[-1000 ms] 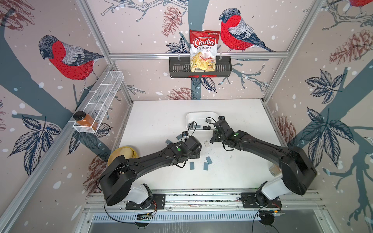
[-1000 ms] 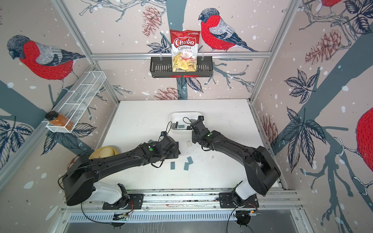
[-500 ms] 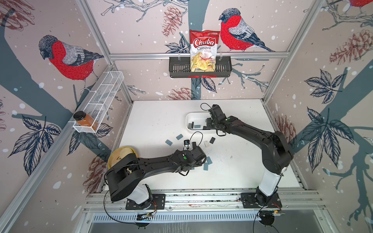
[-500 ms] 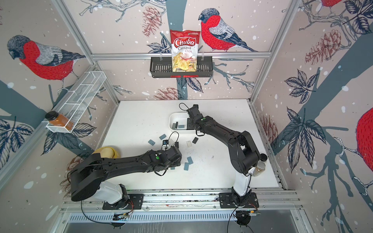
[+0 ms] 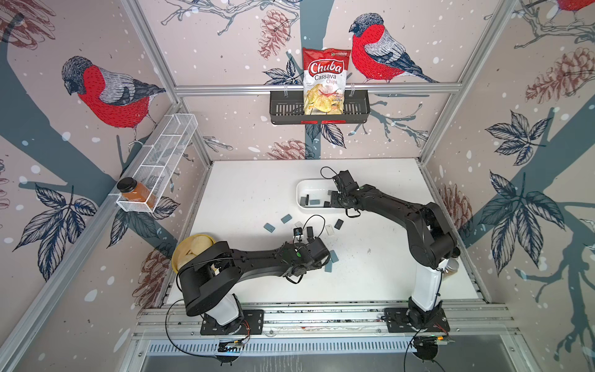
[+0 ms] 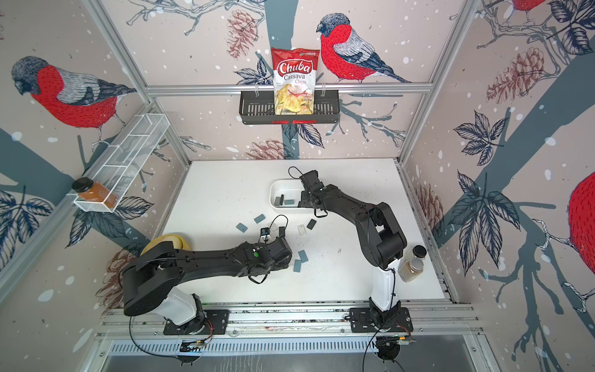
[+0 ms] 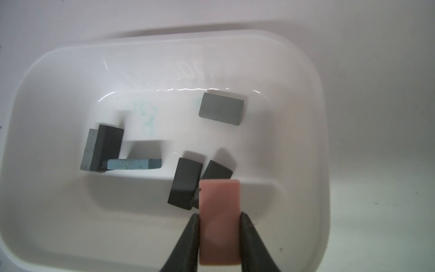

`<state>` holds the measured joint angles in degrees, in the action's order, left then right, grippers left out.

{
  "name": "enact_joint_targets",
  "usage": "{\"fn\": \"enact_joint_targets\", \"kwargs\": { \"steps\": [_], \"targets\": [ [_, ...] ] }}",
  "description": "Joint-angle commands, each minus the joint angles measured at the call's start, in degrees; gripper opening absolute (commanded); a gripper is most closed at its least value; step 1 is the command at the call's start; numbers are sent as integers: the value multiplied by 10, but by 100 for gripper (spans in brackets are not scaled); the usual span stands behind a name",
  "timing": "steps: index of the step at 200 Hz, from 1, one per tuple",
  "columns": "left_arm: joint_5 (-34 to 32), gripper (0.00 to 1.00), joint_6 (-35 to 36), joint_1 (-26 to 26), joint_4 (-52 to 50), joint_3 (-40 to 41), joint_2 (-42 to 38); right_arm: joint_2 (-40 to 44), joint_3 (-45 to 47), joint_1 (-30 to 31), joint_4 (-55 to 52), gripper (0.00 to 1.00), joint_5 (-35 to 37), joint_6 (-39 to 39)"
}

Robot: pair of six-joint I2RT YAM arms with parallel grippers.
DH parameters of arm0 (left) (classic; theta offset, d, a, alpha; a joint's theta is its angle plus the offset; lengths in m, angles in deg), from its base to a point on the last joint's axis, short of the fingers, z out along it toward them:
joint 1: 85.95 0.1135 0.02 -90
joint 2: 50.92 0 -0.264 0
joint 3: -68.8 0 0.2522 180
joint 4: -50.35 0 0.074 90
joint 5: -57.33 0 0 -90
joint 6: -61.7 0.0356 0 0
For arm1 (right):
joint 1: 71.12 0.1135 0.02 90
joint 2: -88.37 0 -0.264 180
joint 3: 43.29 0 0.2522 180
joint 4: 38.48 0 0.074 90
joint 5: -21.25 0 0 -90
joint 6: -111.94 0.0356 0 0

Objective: Put the eraser in the storage box
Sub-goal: Place the eraser in the storage box.

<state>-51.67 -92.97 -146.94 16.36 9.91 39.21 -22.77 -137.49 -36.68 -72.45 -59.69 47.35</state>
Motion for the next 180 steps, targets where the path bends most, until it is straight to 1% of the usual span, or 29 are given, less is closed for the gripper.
{"fn": "enact_joint_targets", "kwargs": {
  "steps": [1, 16, 43, 65, 75, 85, 99, 115, 150, 180],
  "targets": [
    [5, 86, -7, -3, 6, 0, 5, 3, -3, 1, -2, 41, 2, -8],
    [7, 86, -10, -4, 6, 2, 9, 7, 0, 2, -1, 49, 4, -8],
    [7, 85, -16, -4, 3, 4, 12, 23, 9, 5, 1, 60, 13, -5],
    [5, 81, -18, -5, 0, 4, 12, 47, 25, 11, 11, 66, 23, -4],
    [4, 80, -18, -5, -1, 3, 12, 60, 31, 15, 15, 73, 27, -2],
    [2, 77, -18, -5, -3, 1, 13, 73, 38, 18, 16, 81, 32, 0],
    [3, 75, -17, -5, -6, -1, 14, 95, 52, 23, 21, 89, 40, 1],
    [3, 72, -17, -7, -9, -3, 15, 122, 72, 30, 25, 100, 49, 5],
    [9, 66, -20, -12, -18, -3, 21, 190, 113, 44, 31, 99, 72, 17],
    [15, 65, -24, -22, -33, -9, 32, 253, 149, 55, 34, 99, 91, 31]
  ]
}}
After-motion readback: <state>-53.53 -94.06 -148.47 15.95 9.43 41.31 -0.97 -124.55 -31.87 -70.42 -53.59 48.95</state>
